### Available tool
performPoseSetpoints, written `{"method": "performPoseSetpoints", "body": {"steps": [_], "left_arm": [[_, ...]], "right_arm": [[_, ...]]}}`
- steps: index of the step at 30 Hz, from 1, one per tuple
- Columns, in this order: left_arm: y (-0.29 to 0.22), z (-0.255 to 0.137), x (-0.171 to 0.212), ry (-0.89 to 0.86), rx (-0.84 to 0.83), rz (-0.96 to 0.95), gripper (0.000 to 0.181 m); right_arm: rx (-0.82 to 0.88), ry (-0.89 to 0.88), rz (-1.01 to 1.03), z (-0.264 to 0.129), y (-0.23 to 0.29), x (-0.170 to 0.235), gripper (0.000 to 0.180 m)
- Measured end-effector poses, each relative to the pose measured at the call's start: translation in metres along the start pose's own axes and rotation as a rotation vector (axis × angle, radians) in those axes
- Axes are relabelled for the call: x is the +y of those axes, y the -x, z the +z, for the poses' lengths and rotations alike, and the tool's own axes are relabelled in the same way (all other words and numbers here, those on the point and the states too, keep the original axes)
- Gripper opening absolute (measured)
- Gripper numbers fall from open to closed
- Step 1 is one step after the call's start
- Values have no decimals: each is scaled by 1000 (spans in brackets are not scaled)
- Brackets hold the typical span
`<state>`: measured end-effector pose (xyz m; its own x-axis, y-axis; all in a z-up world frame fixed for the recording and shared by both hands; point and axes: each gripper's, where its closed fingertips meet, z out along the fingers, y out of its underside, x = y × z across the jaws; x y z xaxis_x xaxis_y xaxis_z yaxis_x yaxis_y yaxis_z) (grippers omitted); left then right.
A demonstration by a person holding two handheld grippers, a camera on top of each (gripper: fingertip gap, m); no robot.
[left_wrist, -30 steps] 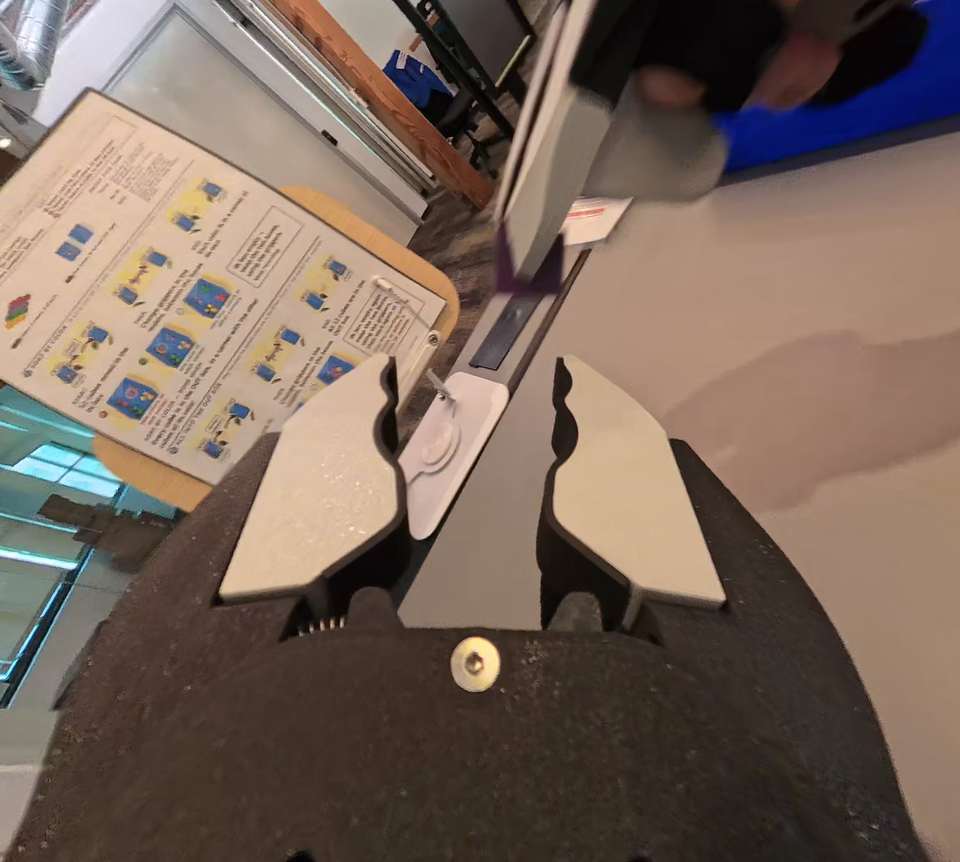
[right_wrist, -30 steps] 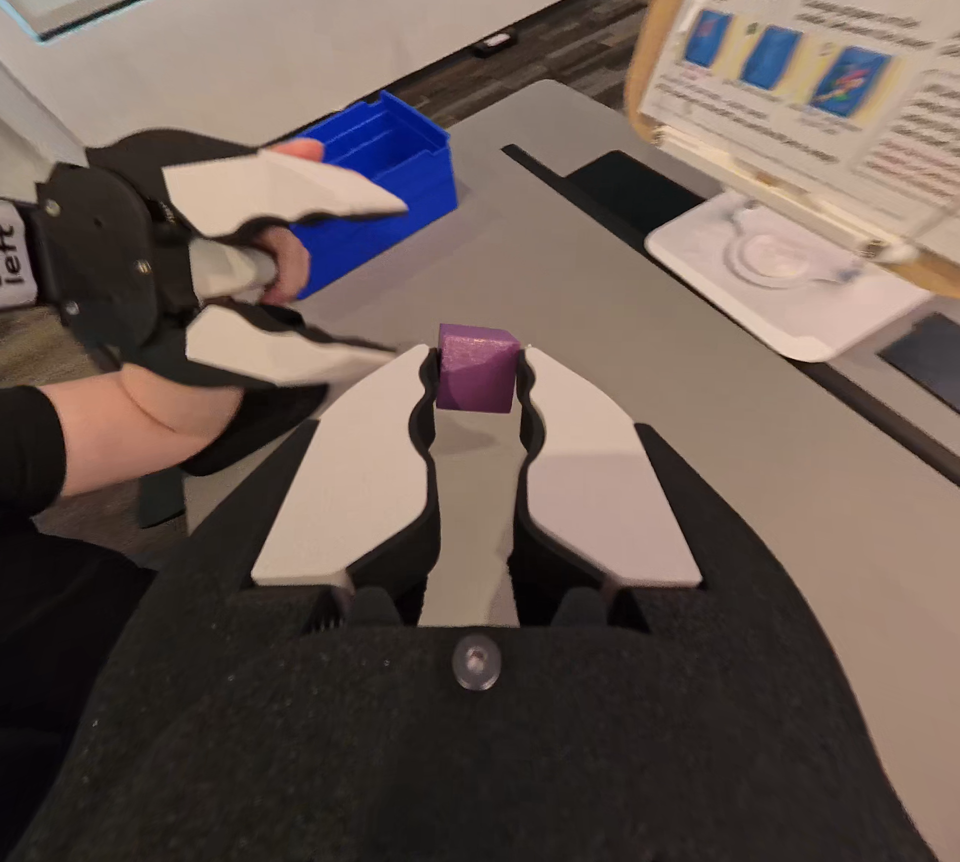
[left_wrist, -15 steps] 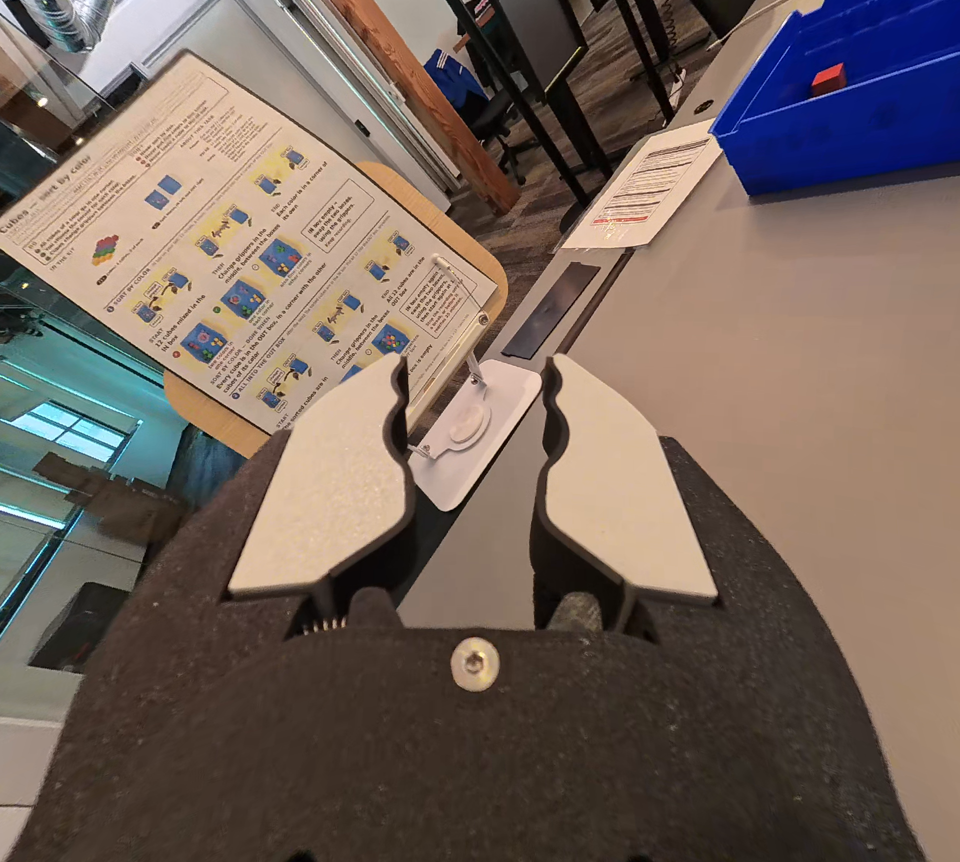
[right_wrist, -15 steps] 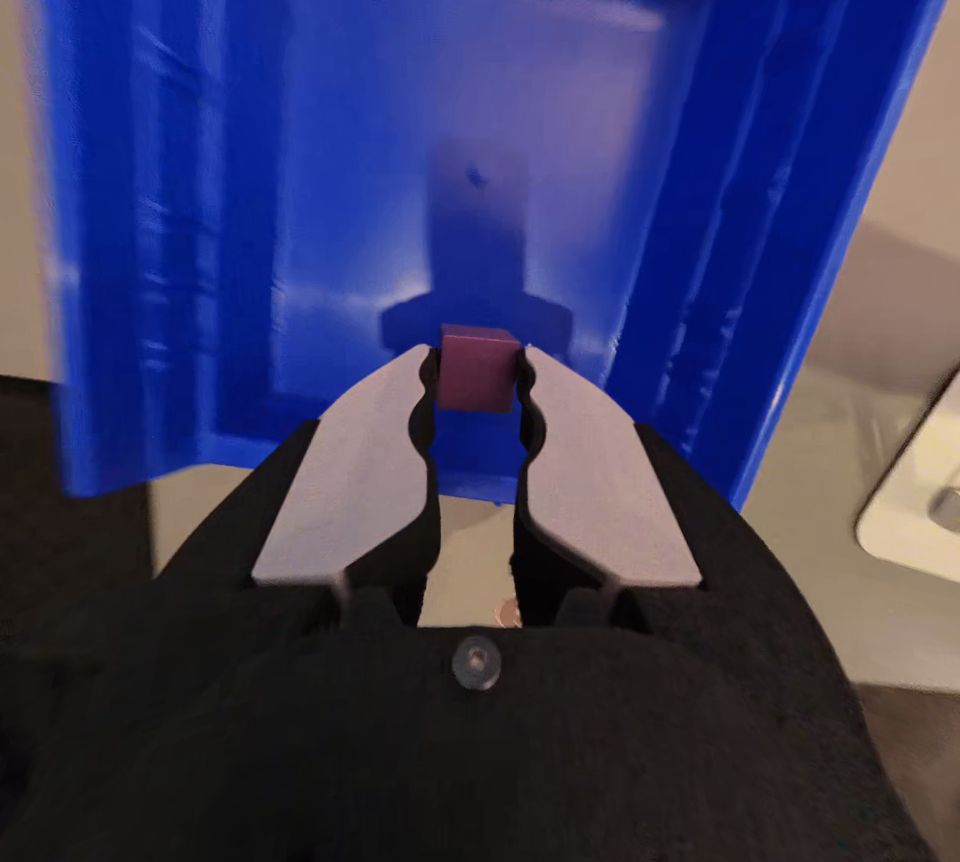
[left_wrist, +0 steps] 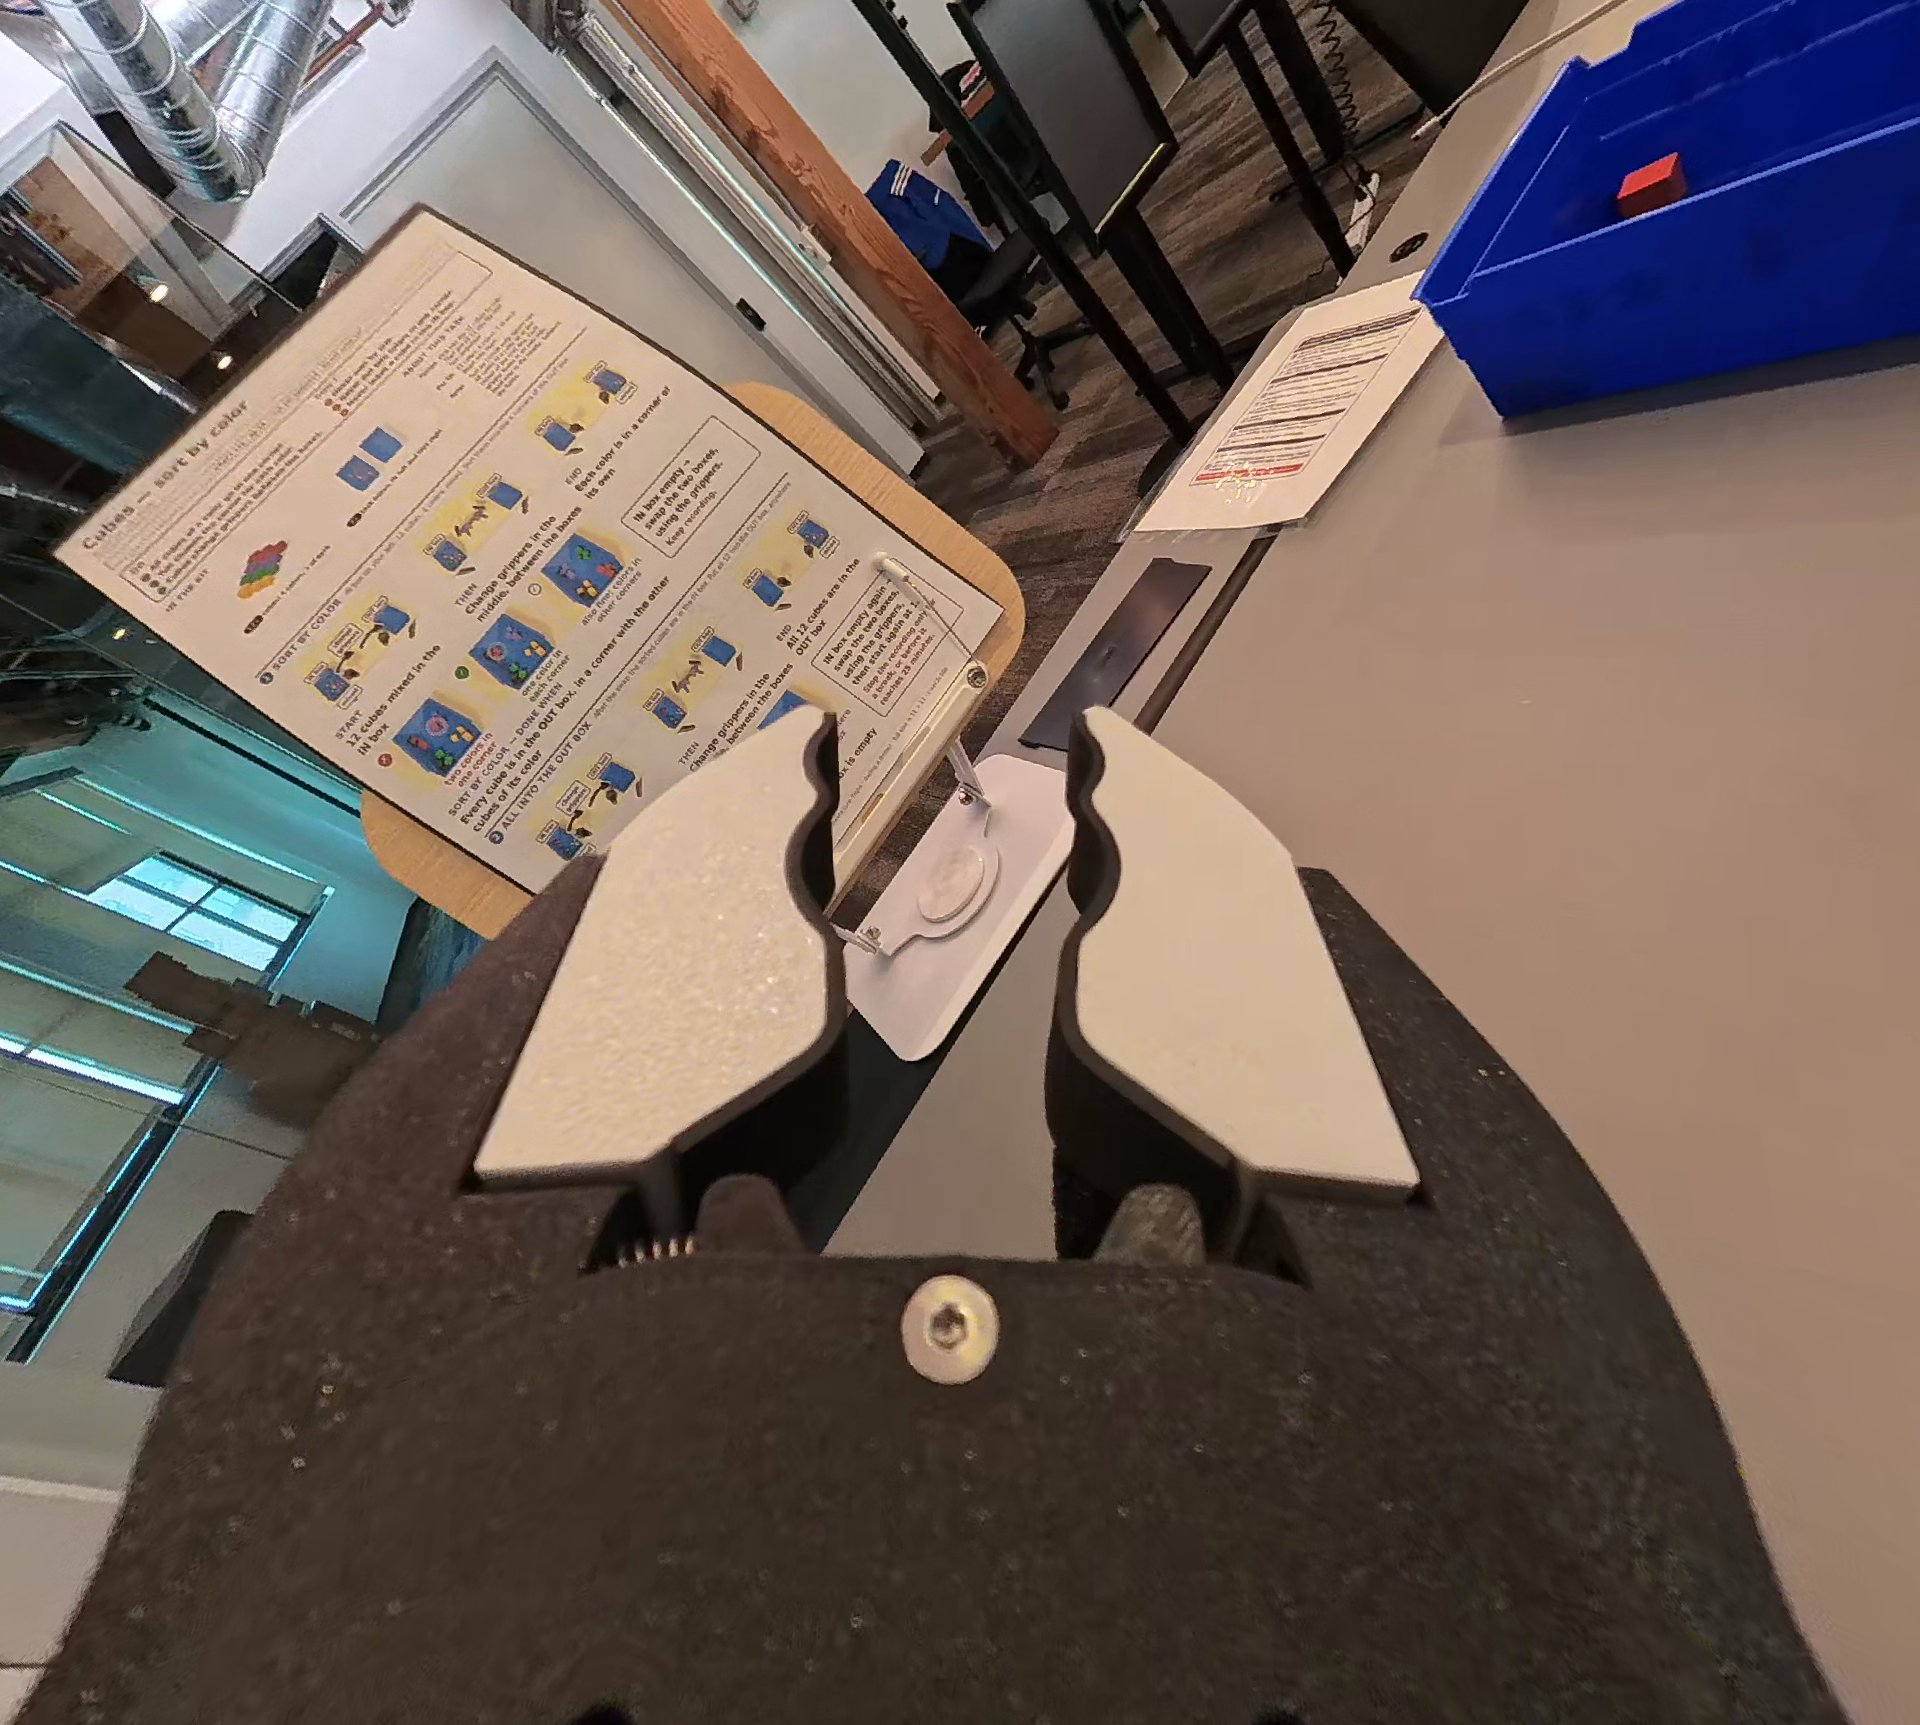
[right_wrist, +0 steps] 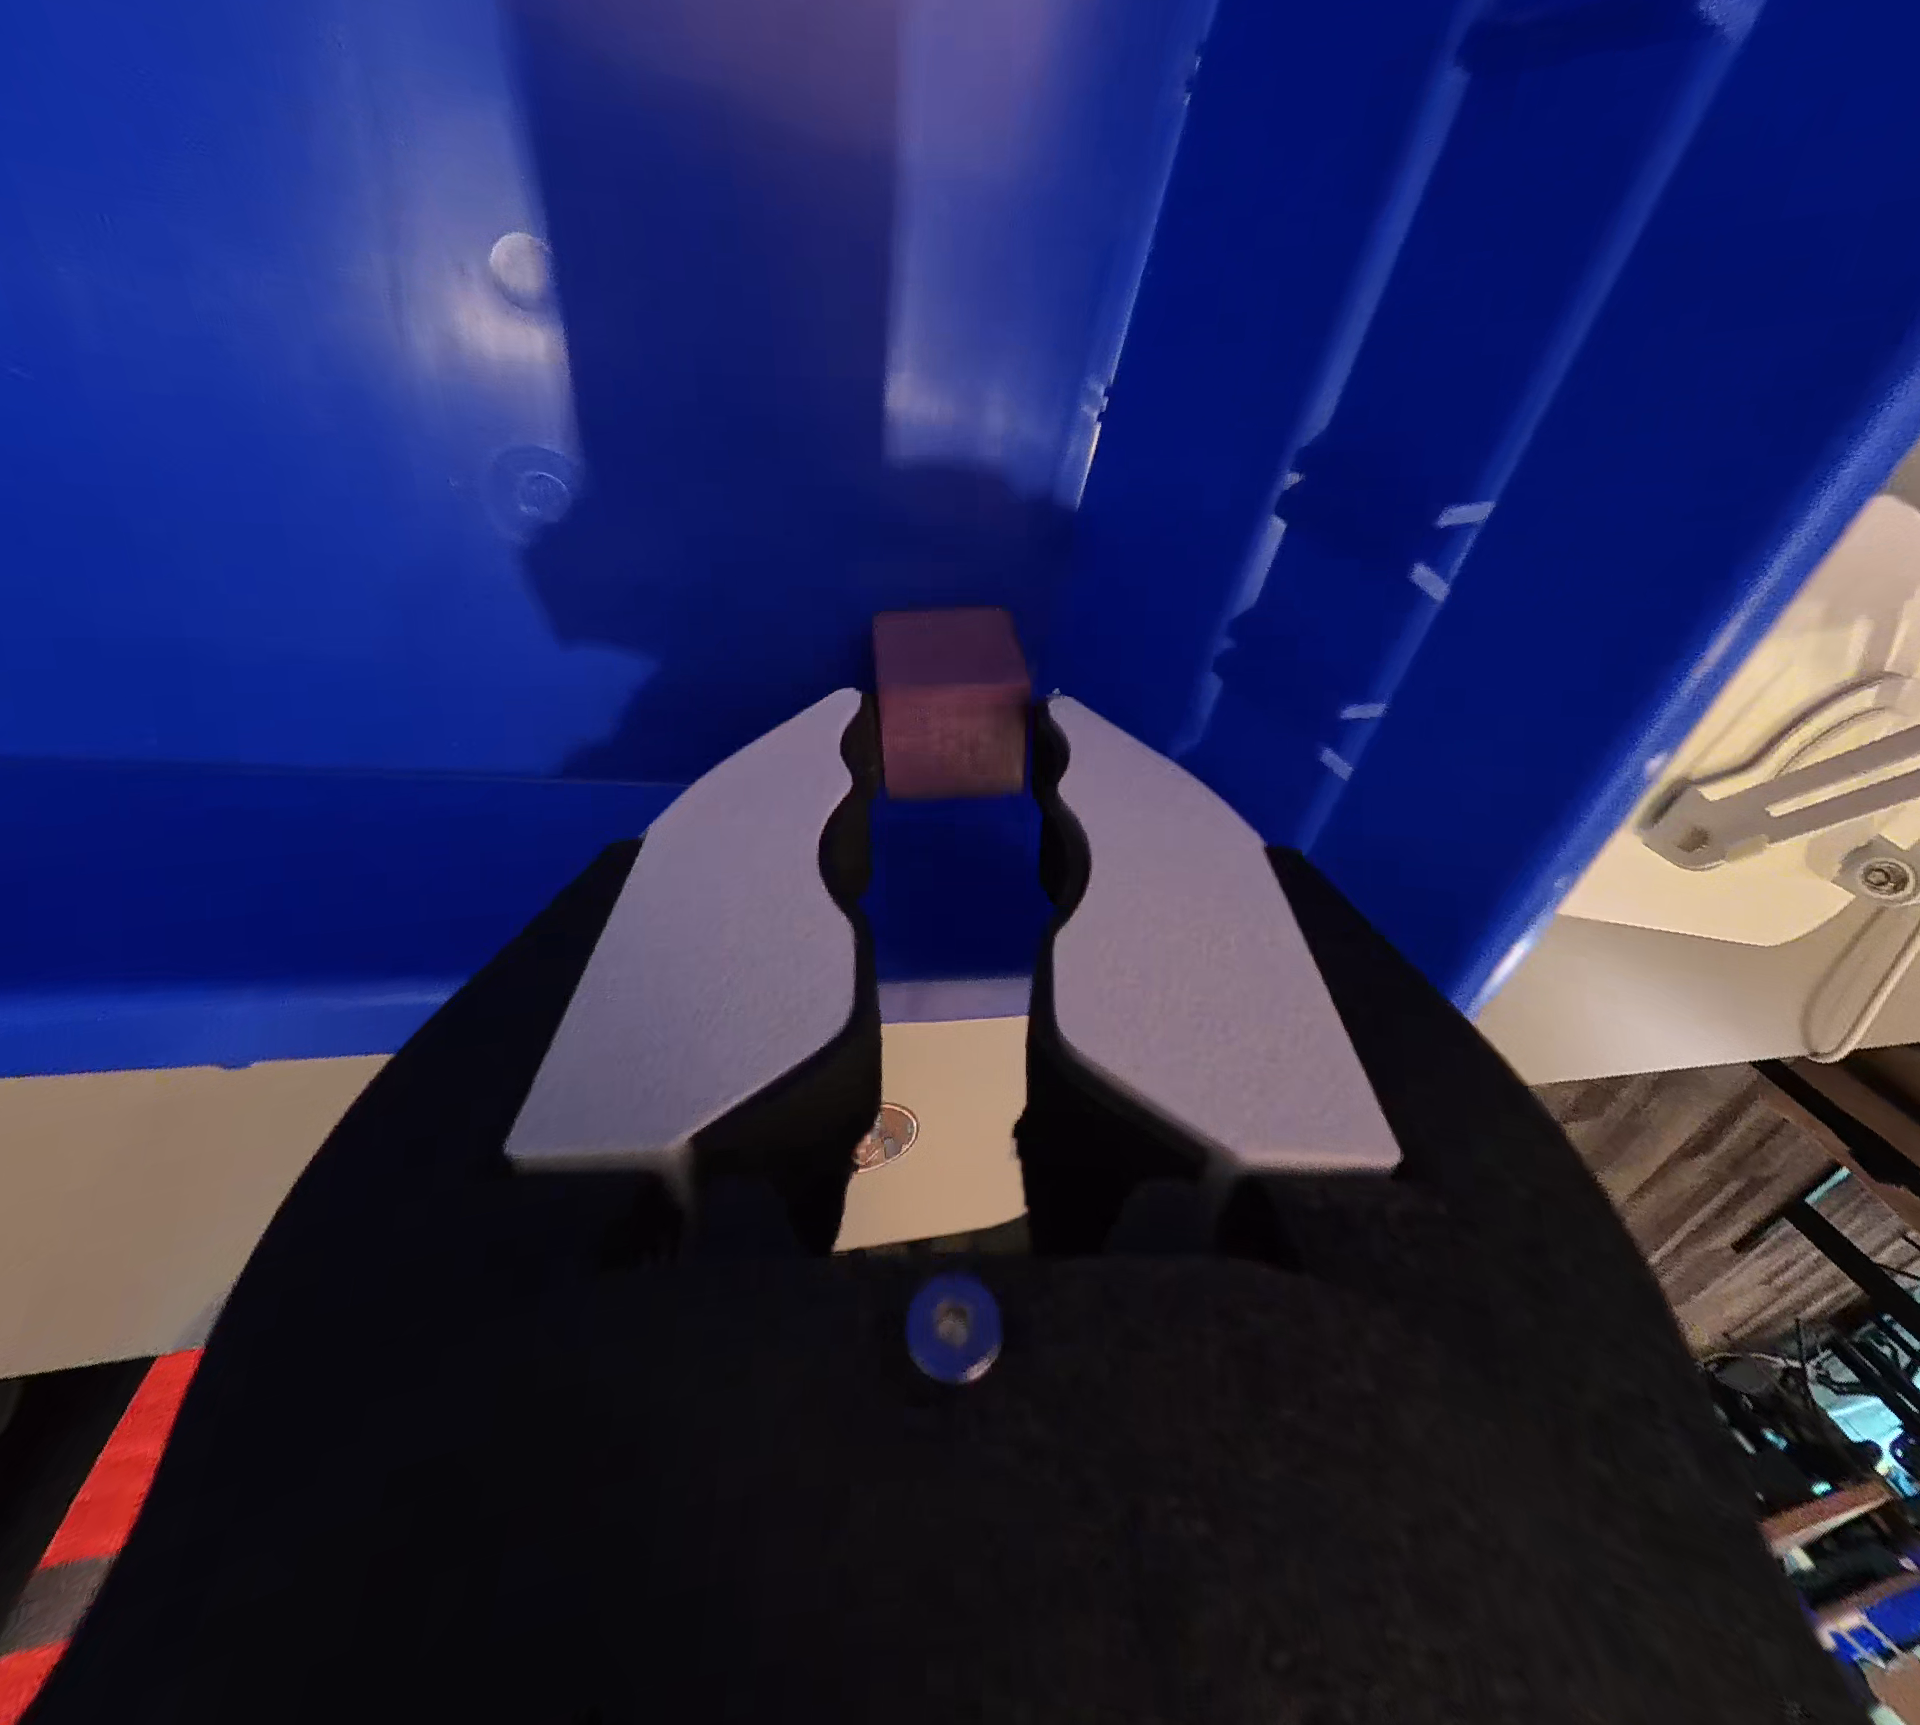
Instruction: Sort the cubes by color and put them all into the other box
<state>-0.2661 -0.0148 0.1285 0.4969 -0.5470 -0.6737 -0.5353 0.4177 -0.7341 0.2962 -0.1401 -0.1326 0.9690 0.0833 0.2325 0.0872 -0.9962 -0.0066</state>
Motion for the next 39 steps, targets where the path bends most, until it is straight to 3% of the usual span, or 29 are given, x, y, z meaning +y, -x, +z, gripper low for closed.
{"method": "performPoseSetpoints", "body": {"steps": [5,8,10,19,22,26,29,33,39], "left_arm": [[3,-1,3,8,-4,1,42],[5,-4,1,-5,-5,-8,41],[7,-4,3,-1,-11,-12,41],[2,-4,3,12,2,15,40],[3,-4,5,18,1,18,40],[5,-4,6,20,0,14,39],[4,-4,5,21,-1,20,39],[6,-7,4,25,-17,42,39],[42,-29,12,53,-108,-27,38]], "right_arm": [[70,-46,-25,-30,-4,-4,41],[104,-221,-29,-75,2,-31,29],[81,-323,-65,-91,9,-51,9],[-31,32,-128,-3,12,-33,0],[32,117,-136,4,2,-17,0],[-3,164,-95,5,1,-2,0],[-6,83,-81,-4,4,-9,0],[30,-181,-49,-67,17,-42,0],[-162,-975,-31,-259,110,-105,5]]}}
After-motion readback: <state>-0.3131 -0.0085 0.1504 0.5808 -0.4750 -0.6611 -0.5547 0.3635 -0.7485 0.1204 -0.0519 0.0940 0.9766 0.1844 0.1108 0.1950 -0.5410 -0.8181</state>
